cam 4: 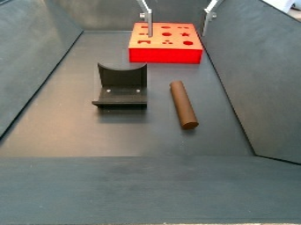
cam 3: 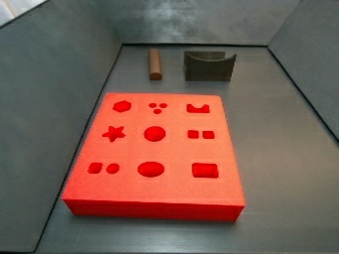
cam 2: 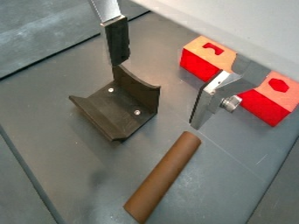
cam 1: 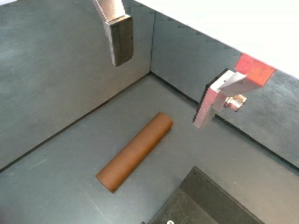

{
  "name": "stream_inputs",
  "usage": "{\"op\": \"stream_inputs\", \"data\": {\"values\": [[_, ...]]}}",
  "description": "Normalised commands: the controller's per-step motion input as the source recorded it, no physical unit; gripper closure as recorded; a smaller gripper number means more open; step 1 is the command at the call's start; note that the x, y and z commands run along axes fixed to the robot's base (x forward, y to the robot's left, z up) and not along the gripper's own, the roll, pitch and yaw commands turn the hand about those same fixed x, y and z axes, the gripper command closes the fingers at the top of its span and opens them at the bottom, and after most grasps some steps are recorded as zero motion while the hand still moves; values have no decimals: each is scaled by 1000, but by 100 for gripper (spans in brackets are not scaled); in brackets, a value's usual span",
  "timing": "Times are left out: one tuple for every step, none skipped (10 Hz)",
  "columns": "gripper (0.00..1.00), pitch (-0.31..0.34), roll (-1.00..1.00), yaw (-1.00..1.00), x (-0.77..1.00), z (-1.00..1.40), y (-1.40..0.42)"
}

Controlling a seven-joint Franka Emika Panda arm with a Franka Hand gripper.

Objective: Pick up the oval object. Move up. Place the oval object on the fixture. Regrasp the oval object. Move to above the board. Insert the oval object.
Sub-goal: Pick up the oval object.

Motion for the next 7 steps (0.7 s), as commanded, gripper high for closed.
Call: {"op": "stream_inputs", "data": {"values": [[0,23,0,0,0,-71,-17],[0,-13,0,3,-66,-23,-6],[0,-126,17,137,-771,-1000,231],[0,-49,31,277,-386,-1000,217],[0,-9,0,314,0,-1000,180],[0,0,0,323,0,-1000,206],[0,0,-44,257,114,-1000,9]]}}
